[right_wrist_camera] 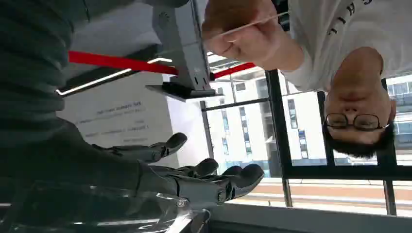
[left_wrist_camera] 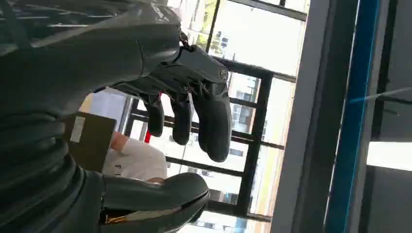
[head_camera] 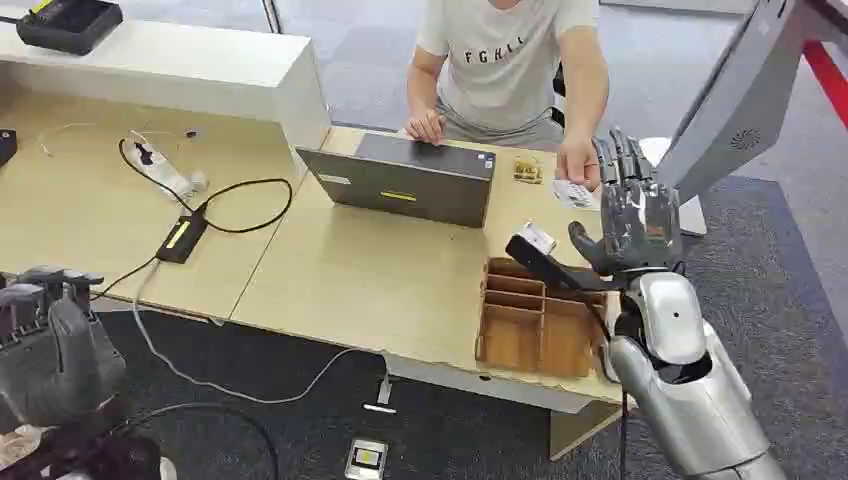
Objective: Pass the card to the sensor for recognition and then transmit it.
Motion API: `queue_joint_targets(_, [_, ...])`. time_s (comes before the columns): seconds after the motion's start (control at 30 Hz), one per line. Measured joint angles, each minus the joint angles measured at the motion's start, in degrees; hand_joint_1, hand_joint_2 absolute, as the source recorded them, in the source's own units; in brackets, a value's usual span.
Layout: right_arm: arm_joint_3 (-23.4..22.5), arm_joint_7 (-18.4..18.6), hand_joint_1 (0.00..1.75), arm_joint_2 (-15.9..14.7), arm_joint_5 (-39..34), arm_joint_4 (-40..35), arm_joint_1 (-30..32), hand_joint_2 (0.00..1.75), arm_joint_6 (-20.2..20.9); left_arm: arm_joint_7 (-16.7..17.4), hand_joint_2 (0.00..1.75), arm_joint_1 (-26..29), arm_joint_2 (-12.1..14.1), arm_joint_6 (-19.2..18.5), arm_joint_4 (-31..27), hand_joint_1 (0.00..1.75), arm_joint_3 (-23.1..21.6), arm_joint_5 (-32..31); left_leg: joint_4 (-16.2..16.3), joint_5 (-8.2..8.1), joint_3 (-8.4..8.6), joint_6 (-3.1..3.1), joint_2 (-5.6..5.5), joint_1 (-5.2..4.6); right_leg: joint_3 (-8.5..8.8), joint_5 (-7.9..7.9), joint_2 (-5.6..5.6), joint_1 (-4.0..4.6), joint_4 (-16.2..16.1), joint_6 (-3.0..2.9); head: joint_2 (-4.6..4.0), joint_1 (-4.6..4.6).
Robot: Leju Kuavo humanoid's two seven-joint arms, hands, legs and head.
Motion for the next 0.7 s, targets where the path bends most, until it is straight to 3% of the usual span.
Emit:
queue_joint_targets(0.33, [0.0, 0.5, 0.02, 0.0, 1.0, 2.7, -2.8, 1.75, 1.3, 0.0, 1.75, -0.4, 0.3, -0.5, 1.0, 0.94, -0.1, 0.1, 0.0, 0.0, 0.02, 0.0, 0.0, 0.0, 0.0, 0.0, 0.0, 0.0, 0.0, 0.0, 0.0, 0.02])
queue_joint_targets(0.37, [0.0, 0.6, 0.79, 0.0, 1.0, 2.8, -2.9, 1.75, 1.4, 0.0, 1.75, -0.4, 0.3, -0.5, 1.0, 0.96, -0.1, 0.2, 0.0, 0.0, 0.02, 0.0, 0.0, 0.0, 0.0, 0.0, 0.0, 0.0, 0.0, 0.0, 0.0, 0.02])
queue_joint_targets(0.4, [0.0, 0.7, 0.79, -0.1, 1.0, 3.0, -2.9, 1.75, 1.6, 0.0, 1.75, -0.4, 0.3, -0.5, 1.0, 0.96, -0.1, 0.2, 0.0, 0.0, 0.02, 0.0, 0.0, 0.0, 0.0, 0.0, 0.0, 0.0, 0.0, 0.0, 0.0, 0.0])
queue_joint_targets(0.43, [0.0, 0.9, 1.68, -0.1, 1.0, 3.2, -2.9, 1.75, 1.8, 0.0, 1.75, -0.4, 0.3, -0.6, 1.1, 0.96, -0.1, 0.2, 0.0, 0.0, 0.02, 0.0, 0.0, 0.0, 0.0, 0.0, 0.0, 0.0, 0.0, 0.0, 0.0, 0.02])
queue_joint_targets(0.47, [0.0, 0.9, 1.75, -0.1, 1.0, 3.3, -2.8, 1.75, 1.8, 0.0, 1.75, -0.4, 0.3, -0.6, 1.1, 0.96, -0.1, 0.2, 0.0, 0.0, 0.02, 0.0, 0.0, 0.0, 0.0, 0.0, 0.0, 0.0, 0.0, 0.0, 0.0, 0.0])
queue_joint_targets(0.7, [0.0, 0.4, 1.75, -0.2, 1.0, 4.0, -2.6, 1.75, 1.8, 0.0, 1.75, -0.4, 0.3, -0.6, 1.2, 0.96, -0.1, 0.2, 0.0, 0.0, 0.0, 0.0, 0.0, 0.0, 0.0, 0.0, 0.0, 0.0, 0.0, 0.0, 0.0, 0.02])
